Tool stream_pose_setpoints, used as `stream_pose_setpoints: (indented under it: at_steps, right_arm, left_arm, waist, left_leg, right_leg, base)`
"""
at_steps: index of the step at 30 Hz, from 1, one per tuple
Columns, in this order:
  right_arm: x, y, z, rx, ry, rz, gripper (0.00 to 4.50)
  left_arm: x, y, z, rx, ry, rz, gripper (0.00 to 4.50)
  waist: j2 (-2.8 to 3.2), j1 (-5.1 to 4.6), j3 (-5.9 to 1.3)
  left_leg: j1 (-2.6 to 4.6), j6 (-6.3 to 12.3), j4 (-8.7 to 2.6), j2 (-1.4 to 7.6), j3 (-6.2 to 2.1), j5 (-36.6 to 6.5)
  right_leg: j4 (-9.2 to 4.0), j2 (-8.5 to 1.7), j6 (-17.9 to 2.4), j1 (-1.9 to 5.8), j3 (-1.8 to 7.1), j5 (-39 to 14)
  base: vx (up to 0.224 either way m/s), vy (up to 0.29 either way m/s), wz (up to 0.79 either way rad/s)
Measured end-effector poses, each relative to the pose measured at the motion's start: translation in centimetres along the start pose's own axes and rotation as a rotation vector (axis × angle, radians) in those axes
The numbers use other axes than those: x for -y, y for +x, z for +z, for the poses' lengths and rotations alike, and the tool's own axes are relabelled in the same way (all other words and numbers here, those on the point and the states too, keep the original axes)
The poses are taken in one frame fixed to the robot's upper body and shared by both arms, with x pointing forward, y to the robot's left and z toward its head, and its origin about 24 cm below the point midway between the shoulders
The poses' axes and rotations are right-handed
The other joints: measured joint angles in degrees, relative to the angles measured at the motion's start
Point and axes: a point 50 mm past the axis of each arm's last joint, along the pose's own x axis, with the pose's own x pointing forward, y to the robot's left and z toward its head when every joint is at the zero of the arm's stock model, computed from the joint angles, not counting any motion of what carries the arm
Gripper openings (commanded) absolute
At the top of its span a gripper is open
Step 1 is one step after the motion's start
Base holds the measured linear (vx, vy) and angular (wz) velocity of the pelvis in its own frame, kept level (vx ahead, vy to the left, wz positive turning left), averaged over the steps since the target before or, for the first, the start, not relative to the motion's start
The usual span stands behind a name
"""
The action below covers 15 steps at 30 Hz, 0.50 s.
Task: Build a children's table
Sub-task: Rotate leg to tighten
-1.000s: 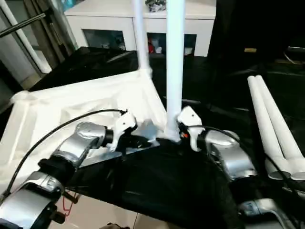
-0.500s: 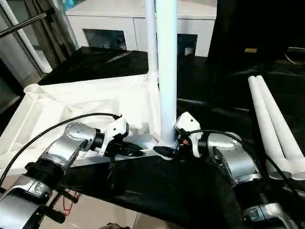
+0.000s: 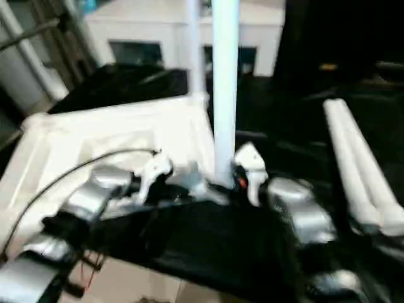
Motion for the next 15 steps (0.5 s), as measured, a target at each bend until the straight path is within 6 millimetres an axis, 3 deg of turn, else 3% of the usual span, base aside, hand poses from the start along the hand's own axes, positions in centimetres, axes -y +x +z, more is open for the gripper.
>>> stream_pose_setpoints:
  at_steps: [2, 5, 6, 7, 8, 11, 15]
  right_arm:
    - [0.5, 1.8, 0.5, -0.006, 0.048, -0.205, 2.77]
    - [0.3, 2.7, 0.6, -0.016, 0.051, -0.316, 2.77]
    - [0.2, 2.9, 0.6, -0.015, 0.046, -0.325, 2.77]
    - [0.1, 3.0, 0.6, -0.01, 0.045, -0.331, 3.31]
    - [0.1, 3.0, 0.6, -0.007, 0.048, -0.331, 3.45]
    - [0.0, 3.1, 0.6, 0.003, 0.061, -0.314, 3.51]
    - [0.1, 3.0, 0.7, 0.027, 0.074, -0.238, 3.94]
  left_arm:
    - [0.0, 1.8, 0.9, 0.003, -0.046, 0.103, 0.0]
    - [0.2, 2.6, 1.1, 0.01, -0.079, 0.149, 0.0]
    - [0.2, 2.6, 1.0, 0.009, -0.081, 0.153, 0.0]
    - [0.2, 2.6, 1.0, 0.01, -0.076, 0.155, 0.0]
    - [0.1, 2.6, 1.0, 0.011, -0.071, 0.155, 0.0]
    - [0.1, 2.5, 1.0, 0.011, -0.051, 0.149, 0.0]
    - [-0.1, 2.0, 0.8, 0.013, -0.026, 0.13, 0.0]
  waist:
    - [0.03, -0.77, -0.02]
    - [0.07, -1.03, -0.05]
    - [0.08, -1.05, -0.05]
    - [0.07, -1.03, -0.05]
    - [0.07, -1.01, -0.05]
    - [0.05, -0.99, -0.03]
    - [-0.01, -1.4, 0.03]
  left_leg:
    - [0.33, -0.01, 0.01, -0.03, -0.01, 0.0]
    - [0.76, -0.02, -0.13, -0.04, -0.02, 0.0]
    - [0.86, -0.02, -0.2, -0.04, -0.02, 0.0]
    - [0.9, -0.02, -0.29, -0.04, -0.02, 0.0]
    - [0.9, -0.02, -0.35, -0.04, -0.03, 0.0]
    - [0.89, -0.02, -0.39, -0.03, -0.03, 0.0]
    - [0.85, -0.02, -0.4, -0.02, -0.03, 0.0]
  right_leg:
    - [-0.08, 0.0, 0.1, 0.29, 0.02, -0.1]
    - [-0.15, 0.0, 0.4, 0.65, 0.01, -0.2]
    - [-0.15, 0.0, 0.4, 0.7, 0.01, -0.3]
    - [-0.15, 0.0, 0.4, 0.71, -0.01, -0.3]
    - [-0.15, 0.0, 0.4, 0.7, -0.01, -0.3]
    - [-0.14, 0.02, 0.4, 0.67, -0.03, -0.3]
    - [-0.14, 0.02, 0.4, 0.61, -0.04, -0.3]
  base:
    - [0.0, 0.0, 0.0]
    - [0.0, 0.0, 0.0]
    - [0.0, 0.0, 0.0]
    - [0.0, 0.0, 0.0]
    - [0.0, 0.0, 0.0]
    - [0.0, 0.0, 0.0]
    - [0.0, 0.0, 0.0]
